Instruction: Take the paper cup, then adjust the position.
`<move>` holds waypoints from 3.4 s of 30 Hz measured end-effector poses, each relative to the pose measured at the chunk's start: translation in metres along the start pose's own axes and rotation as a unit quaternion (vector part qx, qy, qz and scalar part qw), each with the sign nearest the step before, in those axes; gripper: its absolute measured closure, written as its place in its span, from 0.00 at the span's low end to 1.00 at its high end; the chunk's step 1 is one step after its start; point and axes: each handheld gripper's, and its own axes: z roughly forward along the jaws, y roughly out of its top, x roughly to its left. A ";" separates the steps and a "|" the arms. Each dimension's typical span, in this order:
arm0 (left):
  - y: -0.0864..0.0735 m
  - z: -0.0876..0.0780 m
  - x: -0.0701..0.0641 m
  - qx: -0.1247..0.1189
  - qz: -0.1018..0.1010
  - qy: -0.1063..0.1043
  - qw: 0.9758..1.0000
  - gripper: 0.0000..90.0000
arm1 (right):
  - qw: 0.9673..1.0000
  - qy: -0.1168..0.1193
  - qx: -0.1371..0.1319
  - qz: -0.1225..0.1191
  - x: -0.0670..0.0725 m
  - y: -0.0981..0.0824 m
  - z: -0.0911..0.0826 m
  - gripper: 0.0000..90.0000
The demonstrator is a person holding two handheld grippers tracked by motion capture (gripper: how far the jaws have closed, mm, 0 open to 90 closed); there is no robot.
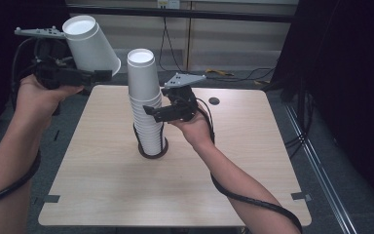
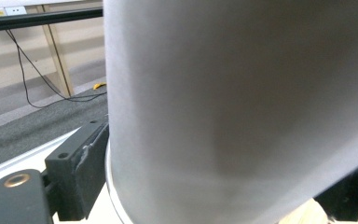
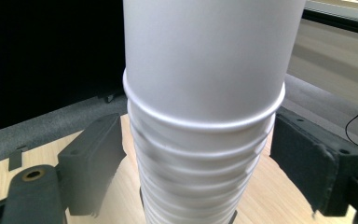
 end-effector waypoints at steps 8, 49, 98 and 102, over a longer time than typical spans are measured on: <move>-0.027 -0.008 0.009 0.015 -0.004 0.007 1.000 0.14 | 1.000 0.008 0.006 -0.003 -0.001 -0.012 -0.006 0.18; -0.130 0.021 -0.038 0.115 0.054 -0.053 0.990 0.14 | 0.997 0.040 0.060 -0.003 -0.012 -0.075 -0.046 0.15; -0.150 0.119 -0.111 0.232 0.112 -0.135 0.957 0.14 | 0.986 0.105 0.127 -0.012 -0.043 -0.145 -0.101 0.18; -0.151 0.129 -0.115 0.246 0.114 -0.135 0.953 0.14 | 0.984 0.107 0.139 -0.023 -0.043 -0.147 -0.103 0.18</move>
